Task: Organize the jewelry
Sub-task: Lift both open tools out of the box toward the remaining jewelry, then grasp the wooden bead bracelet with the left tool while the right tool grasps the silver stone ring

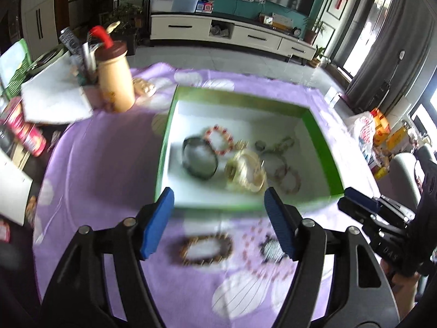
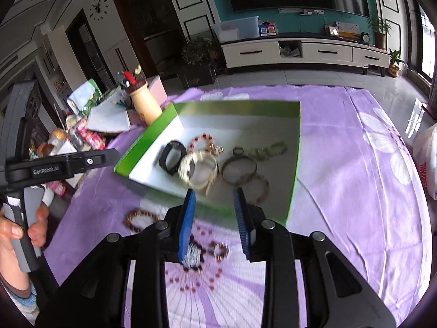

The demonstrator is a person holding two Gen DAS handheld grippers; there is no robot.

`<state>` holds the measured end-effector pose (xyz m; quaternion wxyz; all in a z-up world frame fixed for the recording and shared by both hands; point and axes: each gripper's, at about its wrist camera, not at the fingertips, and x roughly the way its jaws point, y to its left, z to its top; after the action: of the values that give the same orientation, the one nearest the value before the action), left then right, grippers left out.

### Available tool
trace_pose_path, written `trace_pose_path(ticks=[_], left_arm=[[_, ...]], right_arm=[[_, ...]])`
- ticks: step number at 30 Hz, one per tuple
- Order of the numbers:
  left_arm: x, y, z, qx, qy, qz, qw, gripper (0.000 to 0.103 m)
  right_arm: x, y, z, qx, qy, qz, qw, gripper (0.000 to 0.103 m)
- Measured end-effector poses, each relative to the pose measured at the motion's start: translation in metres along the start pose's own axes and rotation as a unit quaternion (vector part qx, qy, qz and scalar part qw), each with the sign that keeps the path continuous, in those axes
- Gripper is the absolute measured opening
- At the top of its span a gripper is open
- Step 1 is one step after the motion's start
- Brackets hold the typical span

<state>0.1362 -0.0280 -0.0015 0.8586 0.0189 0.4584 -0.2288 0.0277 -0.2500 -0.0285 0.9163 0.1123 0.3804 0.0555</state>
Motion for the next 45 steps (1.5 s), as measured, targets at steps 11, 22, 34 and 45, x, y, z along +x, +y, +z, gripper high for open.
trace_pose_path(ticks=[11,22,34,45], left_arm=[[0.019,0.030,-0.063,-0.054,0.050,0.003,0.9973,0.071],[0.051,0.041,-0.063,-0.091,0.093,0.009,0.9915,0.067],[0.072,0.042,-0.063,-0.076,0.096,0.036,0.9918,0.041],[0.070,0.024,-0.072,-0.002,0.073,0.086,0.9936,0.014]], right_arm=[[0.024,0.004,-0.057,0.002,0.055,-0.025,0.998,0.030],[0.047,0.003,-0.062,0.011,0.070,-0.030,0.997,0.030],[0.063,0.007,-0.060,-0.004,0.074,-0.038,0.996,0.030],[0.077,0.023,-0.053,-0.048,0.073,-0.076,0.993,0.029]])
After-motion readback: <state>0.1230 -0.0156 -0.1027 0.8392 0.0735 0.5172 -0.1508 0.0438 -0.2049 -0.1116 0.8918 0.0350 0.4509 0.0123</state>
